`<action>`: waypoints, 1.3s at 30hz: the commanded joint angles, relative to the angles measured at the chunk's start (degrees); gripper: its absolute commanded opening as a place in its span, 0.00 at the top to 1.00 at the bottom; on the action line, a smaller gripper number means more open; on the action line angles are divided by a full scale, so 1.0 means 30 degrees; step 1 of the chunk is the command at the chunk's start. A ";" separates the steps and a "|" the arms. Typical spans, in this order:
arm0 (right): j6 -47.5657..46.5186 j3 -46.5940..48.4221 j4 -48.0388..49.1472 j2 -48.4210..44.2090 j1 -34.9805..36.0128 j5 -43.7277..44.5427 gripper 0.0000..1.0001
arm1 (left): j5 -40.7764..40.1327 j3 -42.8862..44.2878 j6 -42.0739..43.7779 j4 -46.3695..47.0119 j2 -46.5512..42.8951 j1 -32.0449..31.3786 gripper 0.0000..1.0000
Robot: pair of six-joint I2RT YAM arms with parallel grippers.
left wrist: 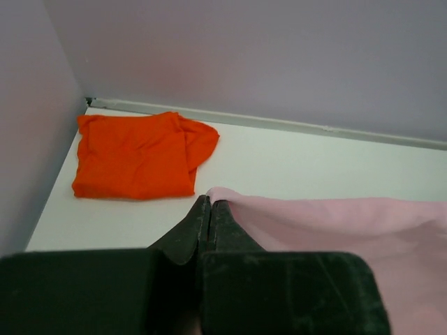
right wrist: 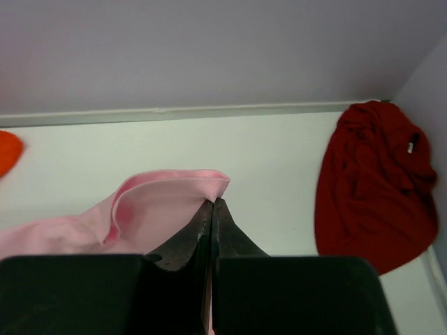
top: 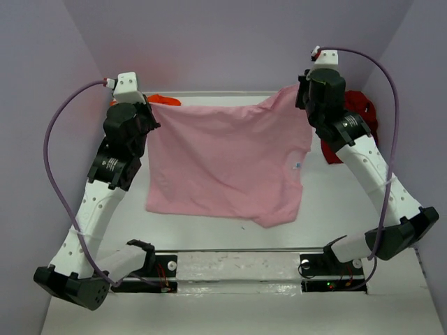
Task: Fold and stack the t-shirts
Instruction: Flatten the tshirt out
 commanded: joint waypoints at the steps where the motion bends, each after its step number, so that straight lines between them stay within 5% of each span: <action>1: 0.1029 0.4842 -0.0889 -0.0090 0.0043 -0.2032 1.00 | 0.1252 0.3098 -0.0300 0.1093 0.0927 0.0080 1.00; 7: 0.0210 0.4508 -0.1155 -0.3248 0.0832 -0.2122 1.00 | 0.0671 0.4393 0.0519 -0.0544 -0.2114 -0.0621 1.00; 13: 0.1847 0.1107 -0.3701 -0.8989 0.1039 -0.2034 1.00 | 0.0549 0.0939 -0.1439 -0.2188 -0.8059 -0.0769 1.00; 18: 0.2202 0.2833 -0.6834 -1.0784 0.1039 -0.1712 1.00 | 0.1107 0.1197 -0.2439 -0.3745 -1.0498 -0.0506 1.00; 22: 0.1909 0.6047 -0.7863 -0.9471 0.1039 -0.1536 1.00 | 0.2422 0.2428 -0.3024 -0.3571 -0.9651 -0.0155 1.00; 29: 0.1968 0.7139 -0.6870 -0.6950 0.1039 -0.1332 1.00 | 0.2104 0.3336 -0.2761 -0.2076 -0.7074 -0.0096 1.00; 39: 0.0678 1.2378 -0.5257 0.1865 0.0749 -0.0567 1.00 | 0.0874 0.3572 -0.1532 0.0736 -0.1599 -0.0095 1.00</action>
